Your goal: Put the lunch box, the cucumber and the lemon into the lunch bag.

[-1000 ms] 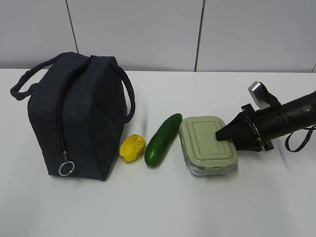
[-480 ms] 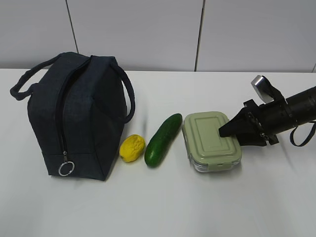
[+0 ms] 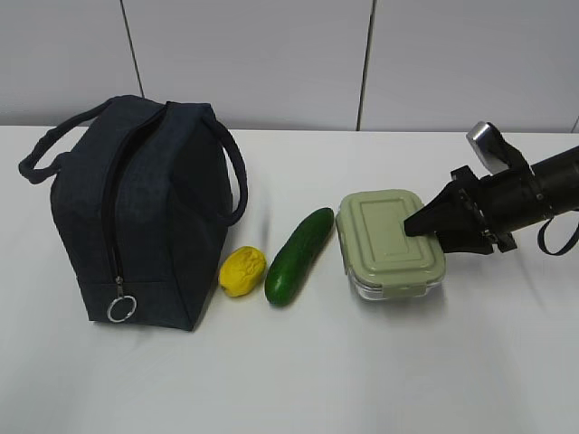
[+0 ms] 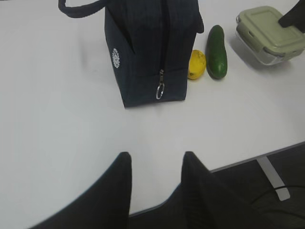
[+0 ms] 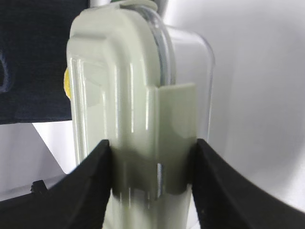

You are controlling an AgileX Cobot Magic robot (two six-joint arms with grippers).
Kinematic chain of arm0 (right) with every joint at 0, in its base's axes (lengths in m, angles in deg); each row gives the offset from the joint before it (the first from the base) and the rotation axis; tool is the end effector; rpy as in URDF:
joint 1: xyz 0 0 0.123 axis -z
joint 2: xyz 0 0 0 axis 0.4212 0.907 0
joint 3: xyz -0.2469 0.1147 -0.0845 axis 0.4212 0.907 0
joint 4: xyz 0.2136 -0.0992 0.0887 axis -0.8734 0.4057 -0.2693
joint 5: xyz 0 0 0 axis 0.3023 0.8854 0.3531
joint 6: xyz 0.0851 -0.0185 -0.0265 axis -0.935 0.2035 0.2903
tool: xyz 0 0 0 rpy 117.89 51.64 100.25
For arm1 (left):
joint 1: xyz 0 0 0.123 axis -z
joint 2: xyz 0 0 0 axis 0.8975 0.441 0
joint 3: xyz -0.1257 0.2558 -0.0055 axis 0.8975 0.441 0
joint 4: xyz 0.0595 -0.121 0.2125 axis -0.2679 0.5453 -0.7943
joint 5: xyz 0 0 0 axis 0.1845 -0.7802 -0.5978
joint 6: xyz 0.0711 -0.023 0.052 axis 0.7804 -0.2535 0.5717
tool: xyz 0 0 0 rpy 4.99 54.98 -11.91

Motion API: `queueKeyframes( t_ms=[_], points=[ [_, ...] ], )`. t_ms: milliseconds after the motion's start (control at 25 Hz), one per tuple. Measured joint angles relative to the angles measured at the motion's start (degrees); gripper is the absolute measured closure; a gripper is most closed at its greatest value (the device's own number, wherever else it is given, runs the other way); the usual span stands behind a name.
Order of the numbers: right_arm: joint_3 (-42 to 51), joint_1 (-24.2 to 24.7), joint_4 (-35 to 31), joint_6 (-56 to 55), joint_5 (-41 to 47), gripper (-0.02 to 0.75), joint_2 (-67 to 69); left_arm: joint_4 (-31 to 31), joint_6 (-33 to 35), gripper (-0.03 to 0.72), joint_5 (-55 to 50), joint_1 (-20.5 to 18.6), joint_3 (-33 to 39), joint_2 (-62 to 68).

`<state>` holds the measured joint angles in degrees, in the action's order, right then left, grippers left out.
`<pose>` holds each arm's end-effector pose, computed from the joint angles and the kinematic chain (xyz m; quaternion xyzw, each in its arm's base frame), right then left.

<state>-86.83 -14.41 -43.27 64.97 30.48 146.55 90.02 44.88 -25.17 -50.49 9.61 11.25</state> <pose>0.3860 0.0046 0.1332 -0.0091 0.8857 0.4518 0.1064 -0.0043 -0.0137 0.2790 0.1151 0.8556 -0.1400 0.4848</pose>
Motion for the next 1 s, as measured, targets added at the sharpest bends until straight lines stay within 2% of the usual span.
queueKeyframes(
  t_ms=[440, 560, 760, 1000],
  points=[
    [0.1, 0.0, 0.0, -3.4, 0.0, 0.36, -5.0, 8.6, 0.0, 0.449, 13.4, 0.0, -1.4, 16.6],
    [0.1, 0.0, -0.5, -3.9, 0.2, 0.36, -6.6, 9.0, 0.0, 0.441, 16.8, 0.0, -2.4, 21.3],
    [0.1, 0.0, -1.3, -4.2, 0.6, 0.36, -7.6, 9.2, 0.0, 0.363, 22.0, 0.0, -3.1, 29.3],
    [0.1, 0.0, -1.3, -5.5, 0.6, 0.36, -7.6, 9.3, 0.0, 0.345, 25.1, 0.0, -3.2, 34.3]
  ],
)
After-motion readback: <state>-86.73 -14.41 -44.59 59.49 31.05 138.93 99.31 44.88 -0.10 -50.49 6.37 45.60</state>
